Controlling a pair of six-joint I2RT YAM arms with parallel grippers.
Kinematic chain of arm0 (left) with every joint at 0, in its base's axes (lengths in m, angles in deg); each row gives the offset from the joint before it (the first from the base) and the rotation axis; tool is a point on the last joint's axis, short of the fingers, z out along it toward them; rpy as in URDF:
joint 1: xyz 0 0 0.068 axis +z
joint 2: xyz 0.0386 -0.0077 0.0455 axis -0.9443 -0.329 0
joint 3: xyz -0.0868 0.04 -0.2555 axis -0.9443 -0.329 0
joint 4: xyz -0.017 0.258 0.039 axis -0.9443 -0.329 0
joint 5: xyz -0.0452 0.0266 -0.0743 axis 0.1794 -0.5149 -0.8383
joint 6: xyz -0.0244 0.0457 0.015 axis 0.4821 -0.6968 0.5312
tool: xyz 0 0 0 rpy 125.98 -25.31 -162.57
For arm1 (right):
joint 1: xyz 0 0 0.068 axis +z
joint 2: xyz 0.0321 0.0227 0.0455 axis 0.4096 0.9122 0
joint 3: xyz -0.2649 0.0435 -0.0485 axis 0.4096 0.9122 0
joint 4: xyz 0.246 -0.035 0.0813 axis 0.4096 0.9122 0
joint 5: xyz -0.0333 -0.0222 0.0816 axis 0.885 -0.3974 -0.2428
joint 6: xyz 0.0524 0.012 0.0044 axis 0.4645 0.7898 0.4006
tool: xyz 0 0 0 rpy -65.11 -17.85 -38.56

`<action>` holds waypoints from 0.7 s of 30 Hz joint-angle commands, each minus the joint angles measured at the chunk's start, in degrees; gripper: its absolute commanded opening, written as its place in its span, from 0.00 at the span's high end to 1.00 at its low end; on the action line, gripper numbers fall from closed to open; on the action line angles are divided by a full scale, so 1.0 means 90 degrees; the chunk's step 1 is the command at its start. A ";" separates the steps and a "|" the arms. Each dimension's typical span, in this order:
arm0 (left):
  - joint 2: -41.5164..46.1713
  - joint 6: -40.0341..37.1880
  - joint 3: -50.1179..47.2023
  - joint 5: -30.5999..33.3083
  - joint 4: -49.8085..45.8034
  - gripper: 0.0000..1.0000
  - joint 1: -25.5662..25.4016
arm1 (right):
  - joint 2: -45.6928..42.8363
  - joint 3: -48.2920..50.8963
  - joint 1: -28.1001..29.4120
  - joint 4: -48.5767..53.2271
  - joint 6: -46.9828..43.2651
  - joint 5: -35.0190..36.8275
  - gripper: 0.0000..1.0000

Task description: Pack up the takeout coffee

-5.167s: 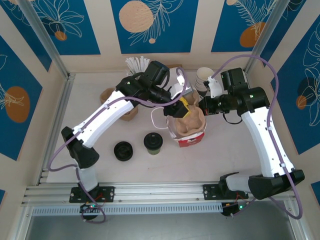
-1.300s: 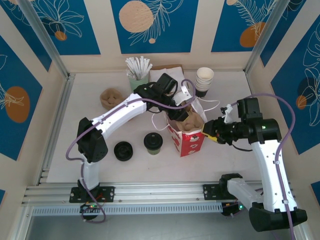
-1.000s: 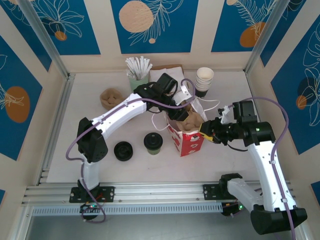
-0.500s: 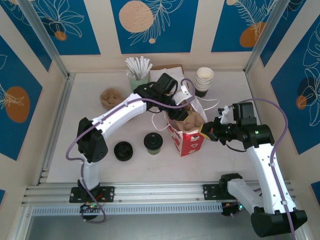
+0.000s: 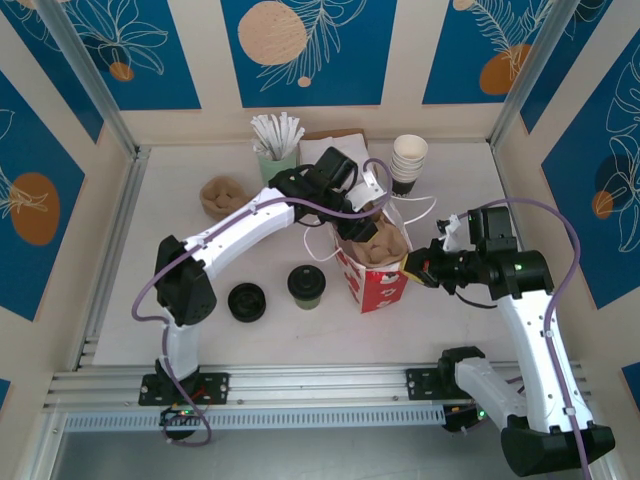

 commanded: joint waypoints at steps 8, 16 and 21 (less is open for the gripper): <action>-0.0215 -0.0444 0.0224 0.0502 -0.0159 0.68 -0.0056 | 0.0121 -0.0421 -0.0071 0.0456 -0.0163 -0.0419 1.00; -0.0315 -0.0535 0.0215 0.0591 -0.0108 0.67 -0.0192 | 0.0302 -0.0336 -0.0103 0.0176 -0.0115 -0.0507 1.00; -0.0381 -0.0608 0.0066 0.0542 0.0105 0.67 -0.0260 | 0.0382 -0.0231 -0.0112 0.0035 -0.0100 -0.0532 1.00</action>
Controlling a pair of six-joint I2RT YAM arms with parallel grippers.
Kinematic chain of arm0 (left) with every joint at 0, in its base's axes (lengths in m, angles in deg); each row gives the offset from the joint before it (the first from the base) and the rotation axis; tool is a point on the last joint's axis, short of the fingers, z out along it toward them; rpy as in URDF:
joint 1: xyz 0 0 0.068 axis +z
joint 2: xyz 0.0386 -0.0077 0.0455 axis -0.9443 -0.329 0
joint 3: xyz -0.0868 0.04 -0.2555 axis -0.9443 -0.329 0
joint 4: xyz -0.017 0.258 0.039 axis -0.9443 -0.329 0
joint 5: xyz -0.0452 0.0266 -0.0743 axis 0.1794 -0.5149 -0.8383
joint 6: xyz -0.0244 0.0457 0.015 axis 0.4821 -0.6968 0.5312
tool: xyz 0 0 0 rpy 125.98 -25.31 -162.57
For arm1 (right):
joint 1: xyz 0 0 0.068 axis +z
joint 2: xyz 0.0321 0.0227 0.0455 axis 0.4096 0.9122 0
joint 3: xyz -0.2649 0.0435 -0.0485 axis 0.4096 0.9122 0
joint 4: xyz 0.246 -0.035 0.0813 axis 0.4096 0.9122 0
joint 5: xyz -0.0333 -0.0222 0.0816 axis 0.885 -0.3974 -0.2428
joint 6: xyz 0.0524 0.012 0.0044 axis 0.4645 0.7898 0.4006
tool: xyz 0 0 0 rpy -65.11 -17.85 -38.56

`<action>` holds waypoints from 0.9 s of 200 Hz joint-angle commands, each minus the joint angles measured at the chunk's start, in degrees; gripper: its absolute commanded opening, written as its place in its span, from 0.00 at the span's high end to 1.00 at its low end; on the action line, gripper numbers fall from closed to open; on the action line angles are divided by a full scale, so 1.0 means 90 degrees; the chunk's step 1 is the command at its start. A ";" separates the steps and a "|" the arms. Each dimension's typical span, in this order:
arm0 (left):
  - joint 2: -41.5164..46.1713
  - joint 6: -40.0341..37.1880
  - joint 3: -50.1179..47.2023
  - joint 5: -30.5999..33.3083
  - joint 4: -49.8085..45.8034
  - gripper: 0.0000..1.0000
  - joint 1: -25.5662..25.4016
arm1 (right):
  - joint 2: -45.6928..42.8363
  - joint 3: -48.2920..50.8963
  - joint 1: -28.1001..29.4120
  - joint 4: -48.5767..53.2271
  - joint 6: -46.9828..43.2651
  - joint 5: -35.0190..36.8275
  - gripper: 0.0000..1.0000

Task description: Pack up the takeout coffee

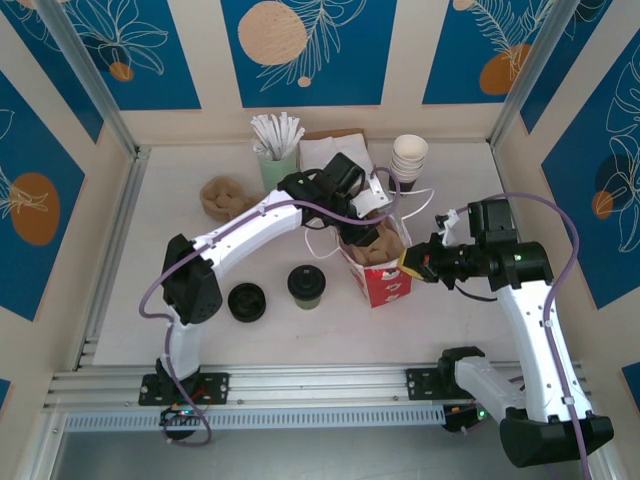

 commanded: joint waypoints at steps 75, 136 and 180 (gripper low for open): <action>-0.0503 -0.0242 0.0003 -0.0071 0.0288 0.67 -0.0101 | 0.0071 0.0118 -0.0151 0.0100 -0.0251 0.0040 1.00; -0.0673 -0.0174 -0.0116 -0.0188 0.0438 0.66 -0.0121 | 0.0086 0.0157 -0.0225 0.0120 -0.0335 0.0089 1.00; -0.0825 -0.0167 -0.0129 -0.0184 0.0489 0.66 -0.0159 | 0.0089 0.0172 -0.0254 0.0162 -0.0391 0.0099 1.00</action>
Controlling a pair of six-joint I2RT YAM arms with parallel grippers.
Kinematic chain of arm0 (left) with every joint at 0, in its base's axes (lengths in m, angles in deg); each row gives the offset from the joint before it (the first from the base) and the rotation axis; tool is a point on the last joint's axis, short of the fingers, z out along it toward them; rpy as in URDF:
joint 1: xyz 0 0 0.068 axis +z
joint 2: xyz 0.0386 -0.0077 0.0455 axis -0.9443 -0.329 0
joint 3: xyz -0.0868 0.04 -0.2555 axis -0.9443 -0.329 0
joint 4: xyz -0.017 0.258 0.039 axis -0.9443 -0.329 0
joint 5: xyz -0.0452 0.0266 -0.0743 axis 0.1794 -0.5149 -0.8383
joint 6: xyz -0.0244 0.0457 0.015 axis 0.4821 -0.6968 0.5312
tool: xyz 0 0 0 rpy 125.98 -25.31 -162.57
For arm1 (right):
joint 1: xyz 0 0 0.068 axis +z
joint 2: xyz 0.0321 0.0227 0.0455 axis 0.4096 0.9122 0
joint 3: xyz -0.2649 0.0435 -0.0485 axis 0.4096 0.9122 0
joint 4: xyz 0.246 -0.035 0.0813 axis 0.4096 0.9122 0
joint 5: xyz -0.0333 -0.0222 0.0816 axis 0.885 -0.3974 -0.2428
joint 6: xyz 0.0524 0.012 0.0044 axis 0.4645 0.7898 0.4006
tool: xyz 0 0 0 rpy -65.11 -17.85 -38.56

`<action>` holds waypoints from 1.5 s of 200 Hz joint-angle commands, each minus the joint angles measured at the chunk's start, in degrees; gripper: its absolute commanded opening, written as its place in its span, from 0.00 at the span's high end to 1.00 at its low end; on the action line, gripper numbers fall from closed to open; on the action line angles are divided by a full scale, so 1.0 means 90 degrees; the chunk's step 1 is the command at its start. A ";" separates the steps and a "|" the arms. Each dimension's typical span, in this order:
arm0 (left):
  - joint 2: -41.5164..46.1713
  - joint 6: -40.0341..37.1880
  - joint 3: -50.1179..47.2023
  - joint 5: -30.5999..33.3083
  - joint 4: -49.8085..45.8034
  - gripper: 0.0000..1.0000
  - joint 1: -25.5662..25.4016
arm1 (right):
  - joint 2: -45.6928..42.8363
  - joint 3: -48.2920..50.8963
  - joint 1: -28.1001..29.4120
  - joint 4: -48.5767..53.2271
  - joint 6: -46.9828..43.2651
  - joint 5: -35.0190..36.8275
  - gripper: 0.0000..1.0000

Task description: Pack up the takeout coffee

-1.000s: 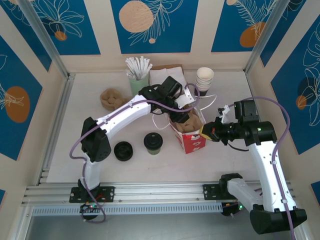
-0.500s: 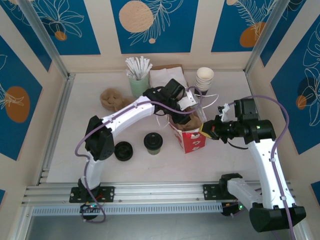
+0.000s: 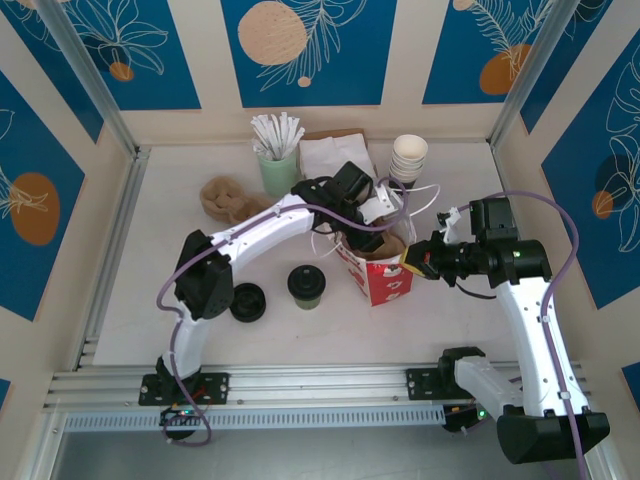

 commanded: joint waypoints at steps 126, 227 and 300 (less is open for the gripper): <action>-0.0613 -0.0208 -0.0087 0.0161 -0.0152 0.65 -0.0174 | -0.0008 0.0103 -0.0077 0.0237 -0.0200 0.0024 1.00; -0.0922 -0.0337 -0.0060 0.0328 -0.0242 0.63 -0.0262 | -0.0017 0.0139 -0.0116 0.0218 -0.0241 -0.0034 1.00; -0.0922 -0.0480 0.0117 0.0209 -0.0442 0.58 -0.0292 | -0.0011 0.0177 -0.0126 0.0169 -0.0226 -0.0079 1.00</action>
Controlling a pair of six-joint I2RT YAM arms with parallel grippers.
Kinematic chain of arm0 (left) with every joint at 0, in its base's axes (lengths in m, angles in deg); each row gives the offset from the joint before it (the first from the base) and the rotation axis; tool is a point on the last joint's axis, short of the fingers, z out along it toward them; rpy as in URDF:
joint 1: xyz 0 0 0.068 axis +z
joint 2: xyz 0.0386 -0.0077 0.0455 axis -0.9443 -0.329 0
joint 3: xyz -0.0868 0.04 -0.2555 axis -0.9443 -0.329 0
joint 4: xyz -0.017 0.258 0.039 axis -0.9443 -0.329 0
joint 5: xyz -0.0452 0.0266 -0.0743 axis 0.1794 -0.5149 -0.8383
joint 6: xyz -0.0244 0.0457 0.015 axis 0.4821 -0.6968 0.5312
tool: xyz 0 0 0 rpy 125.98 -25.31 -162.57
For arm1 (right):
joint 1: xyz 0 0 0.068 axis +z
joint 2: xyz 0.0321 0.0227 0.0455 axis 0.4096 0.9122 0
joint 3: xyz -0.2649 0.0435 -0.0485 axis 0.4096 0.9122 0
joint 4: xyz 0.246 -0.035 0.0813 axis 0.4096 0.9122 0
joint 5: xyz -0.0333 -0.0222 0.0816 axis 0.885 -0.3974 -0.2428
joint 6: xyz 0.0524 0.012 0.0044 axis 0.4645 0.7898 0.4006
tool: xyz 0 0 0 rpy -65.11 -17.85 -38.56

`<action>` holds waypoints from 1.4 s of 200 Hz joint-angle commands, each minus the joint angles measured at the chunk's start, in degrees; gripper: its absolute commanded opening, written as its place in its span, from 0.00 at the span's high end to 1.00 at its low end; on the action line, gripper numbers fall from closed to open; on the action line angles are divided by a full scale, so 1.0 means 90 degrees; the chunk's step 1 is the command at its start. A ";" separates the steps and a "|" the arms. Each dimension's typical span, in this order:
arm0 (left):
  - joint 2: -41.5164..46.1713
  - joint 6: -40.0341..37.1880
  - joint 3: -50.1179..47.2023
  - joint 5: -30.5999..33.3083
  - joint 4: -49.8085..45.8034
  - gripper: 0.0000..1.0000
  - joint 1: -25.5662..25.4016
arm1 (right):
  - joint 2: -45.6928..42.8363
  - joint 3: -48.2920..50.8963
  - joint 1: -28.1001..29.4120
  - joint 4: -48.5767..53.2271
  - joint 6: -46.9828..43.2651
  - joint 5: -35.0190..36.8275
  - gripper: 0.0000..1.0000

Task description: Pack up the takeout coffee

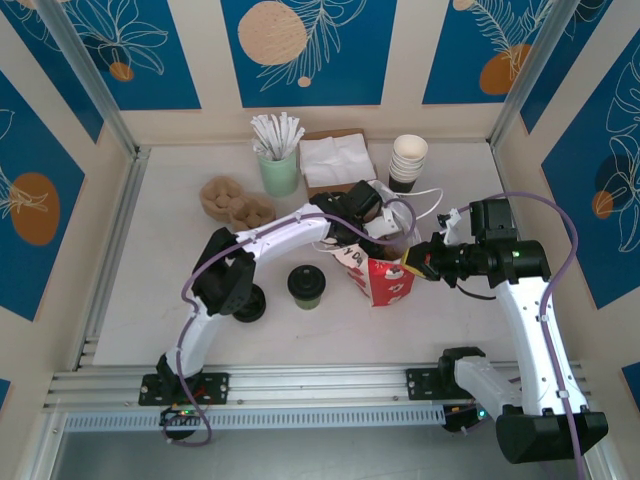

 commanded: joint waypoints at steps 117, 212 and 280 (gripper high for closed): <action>0.0656 -0.0151 0.0745 -0.0807 -0.0829 0.26 -0.0095 | -0.0177 0.0203 -0.0383 0.0124 0.0028 0.0054 1.00; 0.0971 -0.0062 0.1215 -0.1079 -0.1210 0.18 -0.0096 | -0.0216 -0.0023 -0.0656 0.0203 0.0082 -0.0209 1.00; 0.1111 0.1684 0.2298 -0.1453 -0.0719 0.19 -0.0096 | -0.0247 -0.0386 -0.0705 0.0106 0.0542 -0.0719 1.00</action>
